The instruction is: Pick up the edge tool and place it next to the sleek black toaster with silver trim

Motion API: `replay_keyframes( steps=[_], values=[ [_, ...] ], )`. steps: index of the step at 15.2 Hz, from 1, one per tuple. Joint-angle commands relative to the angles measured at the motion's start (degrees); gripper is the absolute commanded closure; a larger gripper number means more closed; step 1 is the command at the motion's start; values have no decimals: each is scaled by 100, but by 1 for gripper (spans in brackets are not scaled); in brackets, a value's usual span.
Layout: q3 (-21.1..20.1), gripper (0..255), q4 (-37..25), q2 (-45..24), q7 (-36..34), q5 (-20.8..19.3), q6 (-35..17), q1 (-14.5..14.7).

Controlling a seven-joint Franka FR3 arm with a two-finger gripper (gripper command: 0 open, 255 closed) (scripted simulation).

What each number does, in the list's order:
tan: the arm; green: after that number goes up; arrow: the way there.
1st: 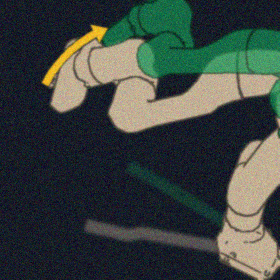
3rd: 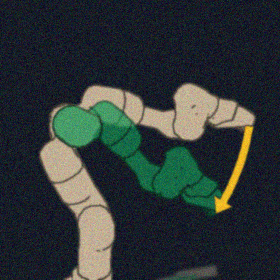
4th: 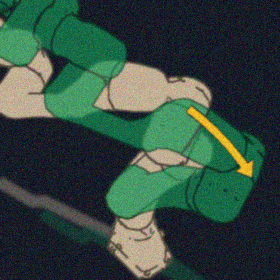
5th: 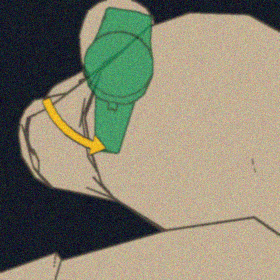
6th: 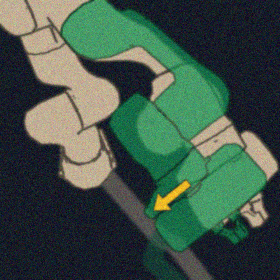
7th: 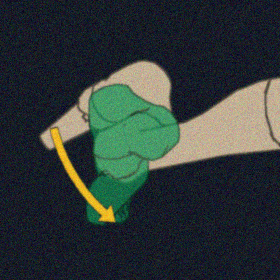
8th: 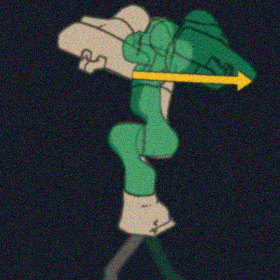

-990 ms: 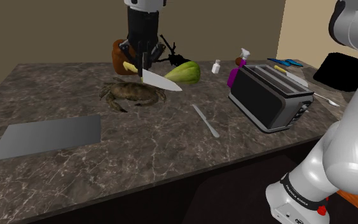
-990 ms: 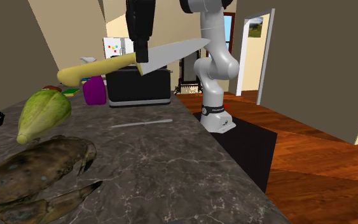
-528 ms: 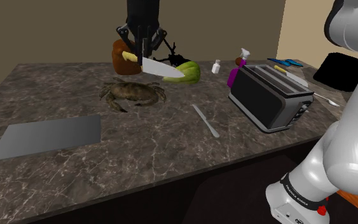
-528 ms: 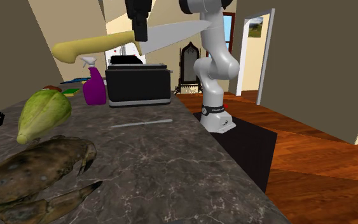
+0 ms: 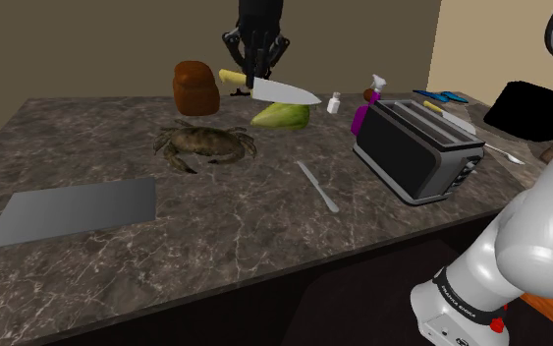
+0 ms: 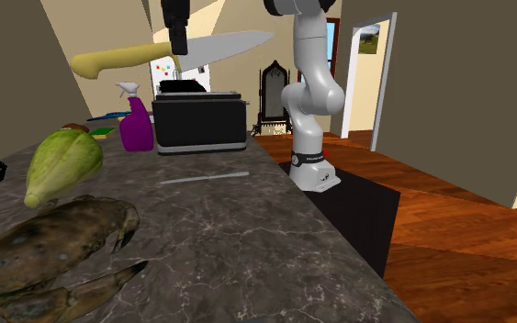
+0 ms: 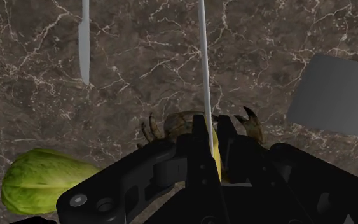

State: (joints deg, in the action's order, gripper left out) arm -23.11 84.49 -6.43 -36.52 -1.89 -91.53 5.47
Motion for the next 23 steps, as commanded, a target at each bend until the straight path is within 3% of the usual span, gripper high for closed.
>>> replay_keyframes(
  steps=[1,12,23],
  values=[
    [115,255,204,147,291,74,-73,-169],
    [871,255,840,698,1873,300,-172,-995],
    [1608,255,584,491,3335,287,-93,-1723]
  ],
)
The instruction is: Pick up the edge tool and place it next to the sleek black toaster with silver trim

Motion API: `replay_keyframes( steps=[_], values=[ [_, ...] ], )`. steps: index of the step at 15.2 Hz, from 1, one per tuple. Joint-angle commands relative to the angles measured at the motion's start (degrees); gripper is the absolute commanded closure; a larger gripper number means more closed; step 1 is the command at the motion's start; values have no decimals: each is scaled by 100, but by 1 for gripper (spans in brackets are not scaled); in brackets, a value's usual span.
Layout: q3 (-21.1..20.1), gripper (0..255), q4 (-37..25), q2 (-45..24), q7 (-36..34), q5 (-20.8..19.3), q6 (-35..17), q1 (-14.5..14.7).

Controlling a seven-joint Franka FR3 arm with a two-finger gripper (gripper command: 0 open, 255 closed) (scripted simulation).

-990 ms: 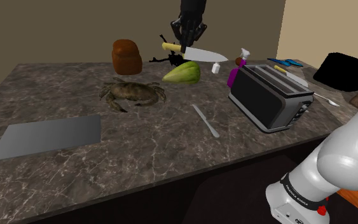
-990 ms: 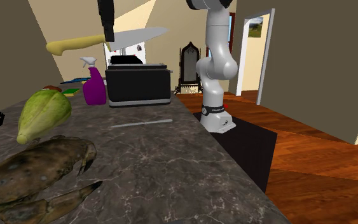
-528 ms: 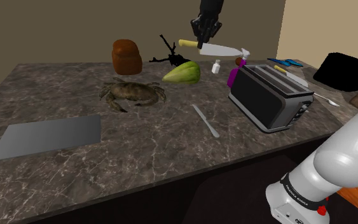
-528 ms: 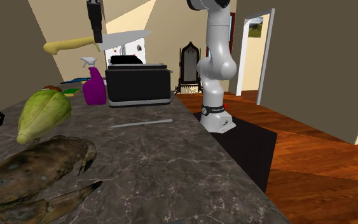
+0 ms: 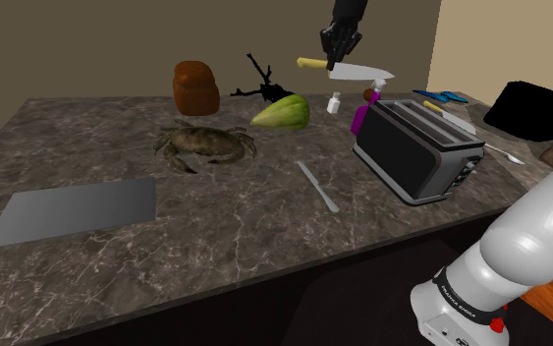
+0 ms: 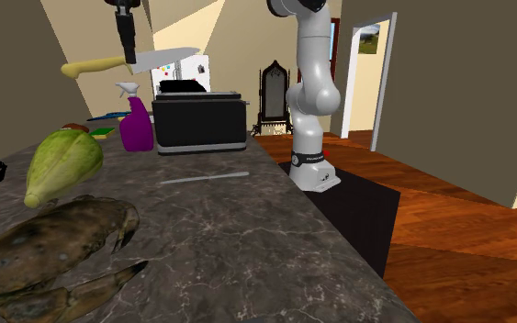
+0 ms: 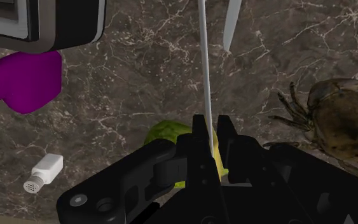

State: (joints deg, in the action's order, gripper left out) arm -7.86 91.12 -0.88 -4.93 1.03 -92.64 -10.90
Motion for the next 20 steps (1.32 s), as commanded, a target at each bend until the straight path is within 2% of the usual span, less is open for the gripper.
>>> replay_keyframes(
  steps=[1,20],
  values=[
    [133,255,-133,-107,280,-7,32,-138],
    [135,255,1453,-11,314,9,-1459,-141]
  ],
)
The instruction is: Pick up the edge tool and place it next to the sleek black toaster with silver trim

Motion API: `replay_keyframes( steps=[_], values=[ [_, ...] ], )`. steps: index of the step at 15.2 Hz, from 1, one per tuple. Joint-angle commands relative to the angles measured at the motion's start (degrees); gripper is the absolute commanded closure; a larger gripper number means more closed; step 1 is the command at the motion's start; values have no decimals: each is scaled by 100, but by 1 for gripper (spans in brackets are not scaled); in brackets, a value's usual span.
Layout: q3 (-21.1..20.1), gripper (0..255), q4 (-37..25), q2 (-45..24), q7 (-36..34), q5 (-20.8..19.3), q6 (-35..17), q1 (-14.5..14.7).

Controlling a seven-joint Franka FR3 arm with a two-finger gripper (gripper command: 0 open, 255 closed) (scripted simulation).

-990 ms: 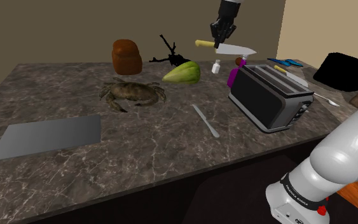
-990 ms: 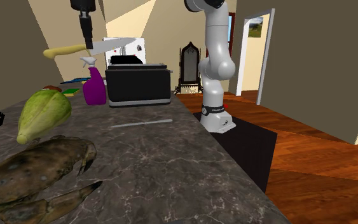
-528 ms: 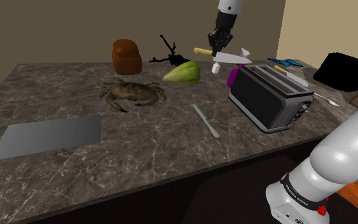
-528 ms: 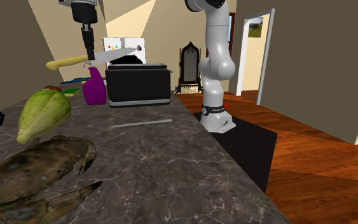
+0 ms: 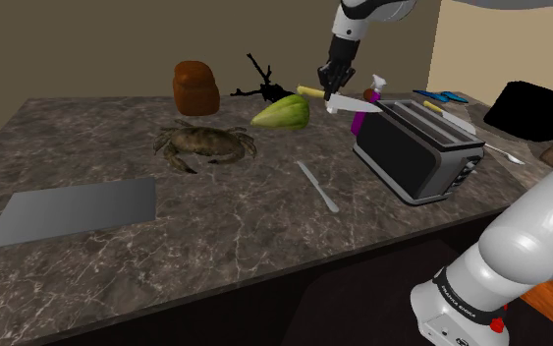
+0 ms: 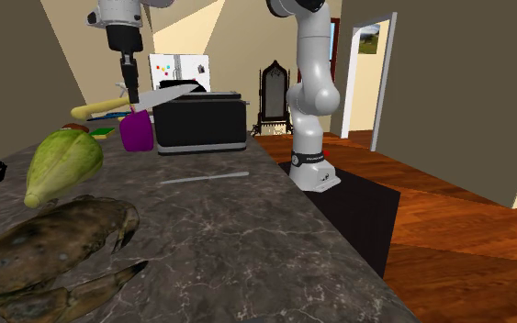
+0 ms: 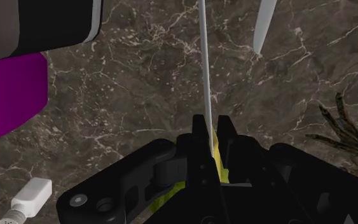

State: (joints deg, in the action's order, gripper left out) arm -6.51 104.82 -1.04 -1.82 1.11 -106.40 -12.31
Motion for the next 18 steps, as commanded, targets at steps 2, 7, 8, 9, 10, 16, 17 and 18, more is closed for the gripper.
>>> replay_keyframes(
  steps=[2,7,8,9,10,16,17,18],
  values=[
    [0,255,217,-14,4,-1,-234,0],
    [-1,255,527,-78,6,-6,-608,2],
    [-2,255,585,-95,6,-7,-682,2],
    [-2,255,641,-113,6,-9,-756,3],
    [-2,255,697,-131,6,-11,-830,3],
    [-4,255,1001,-269,2,-25,-1272,7],
    [-4,255,1048,-296,1,-28,-1345,8],
    [-4,255,1093,-324,0,-31,-1418,8]
  ],
)
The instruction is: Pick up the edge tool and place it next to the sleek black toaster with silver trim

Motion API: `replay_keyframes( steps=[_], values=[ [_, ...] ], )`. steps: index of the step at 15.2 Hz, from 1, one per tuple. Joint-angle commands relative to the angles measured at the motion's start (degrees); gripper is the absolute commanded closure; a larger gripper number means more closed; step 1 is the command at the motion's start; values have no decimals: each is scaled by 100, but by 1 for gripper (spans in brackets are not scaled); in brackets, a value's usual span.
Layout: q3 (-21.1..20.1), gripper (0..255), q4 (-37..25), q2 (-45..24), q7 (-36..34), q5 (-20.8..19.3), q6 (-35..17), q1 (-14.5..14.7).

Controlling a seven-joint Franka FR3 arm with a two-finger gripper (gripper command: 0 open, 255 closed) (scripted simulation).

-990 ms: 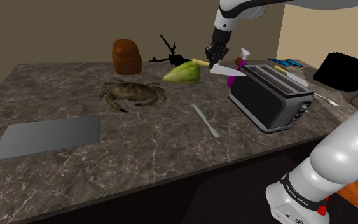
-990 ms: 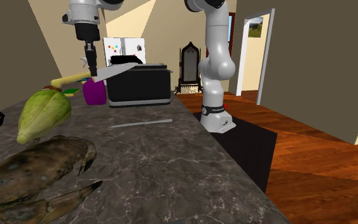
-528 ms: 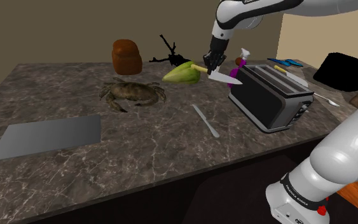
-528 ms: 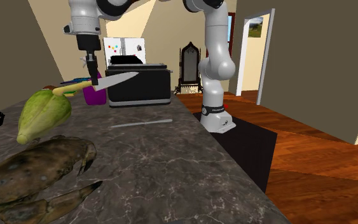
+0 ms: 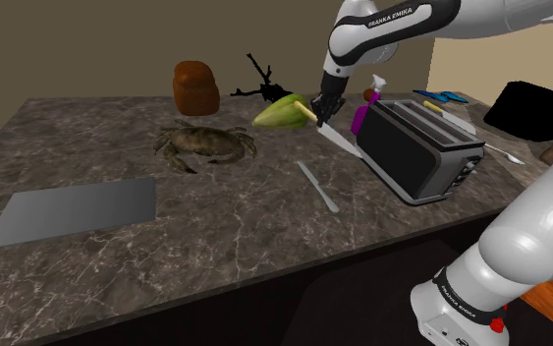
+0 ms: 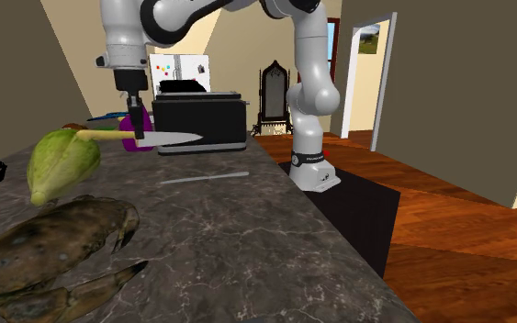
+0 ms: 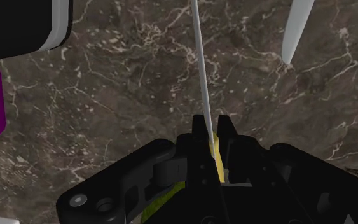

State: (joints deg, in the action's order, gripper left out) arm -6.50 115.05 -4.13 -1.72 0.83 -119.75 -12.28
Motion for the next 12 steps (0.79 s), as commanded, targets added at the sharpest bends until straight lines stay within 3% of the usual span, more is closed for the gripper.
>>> replay_keyframes(
  steps=[1,12],
  values=[
    [-4,255,113,-44,-12,-5,-156,6],
    [-2,255,513,-437,-35,-54,-947,15]
  ],
)
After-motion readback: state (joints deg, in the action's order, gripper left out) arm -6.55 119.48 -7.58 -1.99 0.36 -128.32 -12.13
